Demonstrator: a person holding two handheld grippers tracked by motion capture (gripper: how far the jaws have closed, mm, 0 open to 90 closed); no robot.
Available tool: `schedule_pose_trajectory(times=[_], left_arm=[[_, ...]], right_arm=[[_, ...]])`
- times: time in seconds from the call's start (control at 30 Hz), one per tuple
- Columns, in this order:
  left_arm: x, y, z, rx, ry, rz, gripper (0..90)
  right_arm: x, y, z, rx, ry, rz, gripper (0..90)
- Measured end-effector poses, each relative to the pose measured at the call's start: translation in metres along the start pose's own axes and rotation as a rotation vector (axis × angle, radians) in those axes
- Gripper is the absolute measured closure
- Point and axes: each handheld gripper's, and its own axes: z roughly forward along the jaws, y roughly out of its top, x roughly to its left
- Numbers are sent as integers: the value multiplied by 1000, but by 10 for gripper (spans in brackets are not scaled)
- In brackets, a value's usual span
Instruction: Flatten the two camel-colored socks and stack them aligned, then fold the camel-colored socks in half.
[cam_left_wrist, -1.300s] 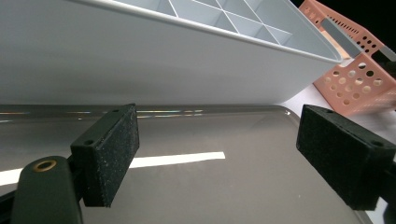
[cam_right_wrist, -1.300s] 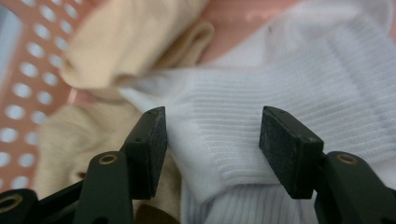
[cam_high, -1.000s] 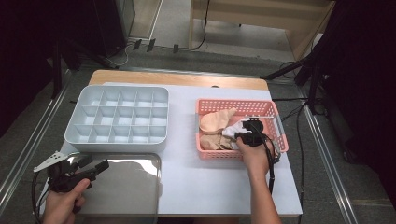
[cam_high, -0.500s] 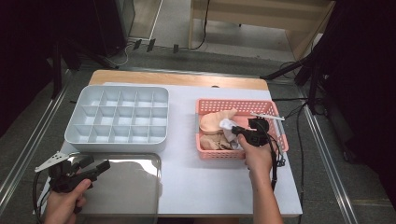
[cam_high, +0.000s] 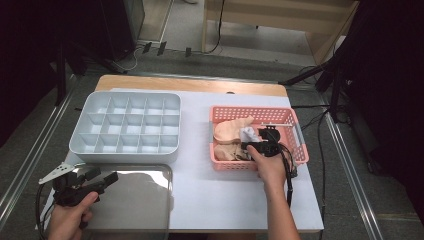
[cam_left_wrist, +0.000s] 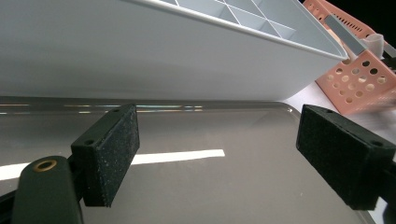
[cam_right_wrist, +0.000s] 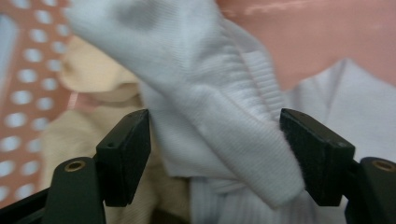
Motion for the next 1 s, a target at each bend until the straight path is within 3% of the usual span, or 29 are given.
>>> schedule_pose_trajectory(times=[0.1,0.13,0.17,0.27,0.43,0.63,1.0], left_arm=[[0,0,-1,-2,5,2,142],[1,0,-1,-3,12,6,143],[1,0,-1,-6,12,3,142],[2,0,-1,-8,23,7,143],[2,1,-3,-13,39,22,143],[0,1,-4,-15,35,21,143],[-1,1,-3,-11,35,29,142]], right_arm=[[3,0,8,29,-75,-33,325],[4,-1,10,43,-85,-56,397],[3,-1,8,30,-91,-51,487],[-3,-3,5,-6,-98,-46,647],[-5,-8,-8,-118,-24,-16,850],[-6,-12,-23,-242,51,-6,859],[-7,-20,-35,-325,112,-19,858]])
